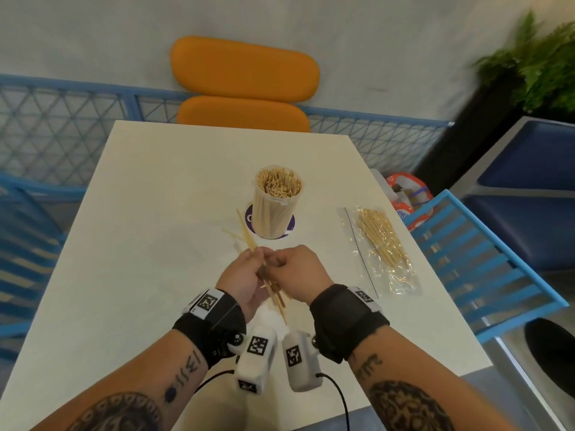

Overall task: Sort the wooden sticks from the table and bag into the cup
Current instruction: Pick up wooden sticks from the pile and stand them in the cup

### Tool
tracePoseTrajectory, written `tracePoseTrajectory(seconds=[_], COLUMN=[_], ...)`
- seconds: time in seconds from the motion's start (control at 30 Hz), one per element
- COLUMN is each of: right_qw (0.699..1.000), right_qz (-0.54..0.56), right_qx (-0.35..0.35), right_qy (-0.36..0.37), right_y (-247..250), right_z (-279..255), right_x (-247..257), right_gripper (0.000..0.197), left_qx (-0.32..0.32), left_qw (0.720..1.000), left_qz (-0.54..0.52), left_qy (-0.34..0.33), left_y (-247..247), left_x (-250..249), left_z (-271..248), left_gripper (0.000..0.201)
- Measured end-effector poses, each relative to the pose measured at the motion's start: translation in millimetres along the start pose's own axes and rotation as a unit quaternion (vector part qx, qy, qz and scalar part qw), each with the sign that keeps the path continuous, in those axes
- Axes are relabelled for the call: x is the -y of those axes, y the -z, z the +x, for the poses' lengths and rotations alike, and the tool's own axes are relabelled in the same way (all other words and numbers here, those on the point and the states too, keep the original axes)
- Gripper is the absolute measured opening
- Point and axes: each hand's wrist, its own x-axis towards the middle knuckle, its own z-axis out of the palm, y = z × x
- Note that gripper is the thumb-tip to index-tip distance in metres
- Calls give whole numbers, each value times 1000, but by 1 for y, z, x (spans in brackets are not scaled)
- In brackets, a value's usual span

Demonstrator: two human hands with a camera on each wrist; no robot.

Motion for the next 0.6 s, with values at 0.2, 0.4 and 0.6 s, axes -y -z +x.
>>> tracePoseTrajectory(seconds=[0.2,0.4,0.6], right_qw=[990,936,930], right_qz=[-137,-349,-361], right_qx=[-19,6,55], right_qy=[-17,-50,-38], right_y=[-1,-26,-26], right_z=[12,17,24], right_x=[-4,-3,-1], right_gripper=[24,15,13], left_qx=[-105,-121,-111], left_qw=[991,992,993], left_qz=[-82,-33,9], left_qy=[-33,-7,41], left_y=[25,41,36], left_x=[-18,-19,-8], left_z=[10,12,9], left_gripper=[27,25,20])
